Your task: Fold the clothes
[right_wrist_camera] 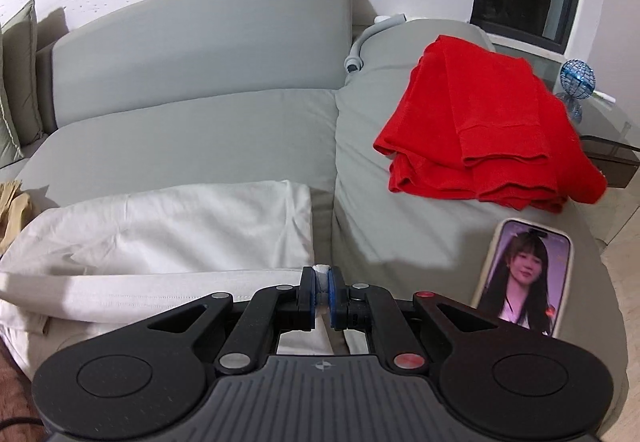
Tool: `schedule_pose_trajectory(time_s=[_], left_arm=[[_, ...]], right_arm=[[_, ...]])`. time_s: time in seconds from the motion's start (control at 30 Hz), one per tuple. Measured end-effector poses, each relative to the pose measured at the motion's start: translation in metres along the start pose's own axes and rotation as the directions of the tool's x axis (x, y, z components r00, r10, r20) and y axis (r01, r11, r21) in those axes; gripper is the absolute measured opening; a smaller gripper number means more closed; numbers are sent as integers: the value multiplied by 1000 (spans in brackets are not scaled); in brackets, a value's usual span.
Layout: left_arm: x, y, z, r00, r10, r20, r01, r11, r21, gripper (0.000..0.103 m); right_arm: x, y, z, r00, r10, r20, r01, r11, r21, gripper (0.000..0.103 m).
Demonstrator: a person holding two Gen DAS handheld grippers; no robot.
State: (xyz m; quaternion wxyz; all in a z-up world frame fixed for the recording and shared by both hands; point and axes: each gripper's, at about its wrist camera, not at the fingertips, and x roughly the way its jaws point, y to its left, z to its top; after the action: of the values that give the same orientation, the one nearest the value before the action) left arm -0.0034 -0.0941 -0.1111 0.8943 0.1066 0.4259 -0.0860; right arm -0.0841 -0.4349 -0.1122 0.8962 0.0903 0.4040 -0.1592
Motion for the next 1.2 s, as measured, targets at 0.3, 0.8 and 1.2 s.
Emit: schedule_pose_trajectory(time_s=[0.3,0.8,1.2], left_arm=[[9,5,-13,991,30,-131,-30,1000,6,22],[-4,-49,-15,994,-110,14,108,989,105,30],[32,-58,-50,956,-86,-282,118,988,98,30]], right_arm=[[-1,2,-13,994,7,-113,-16,997,-78,21],[19,81,-25,969,141,-203,-165,980,-107,35],[25,94,-67,877,249,-411,-247,967,57,37]])
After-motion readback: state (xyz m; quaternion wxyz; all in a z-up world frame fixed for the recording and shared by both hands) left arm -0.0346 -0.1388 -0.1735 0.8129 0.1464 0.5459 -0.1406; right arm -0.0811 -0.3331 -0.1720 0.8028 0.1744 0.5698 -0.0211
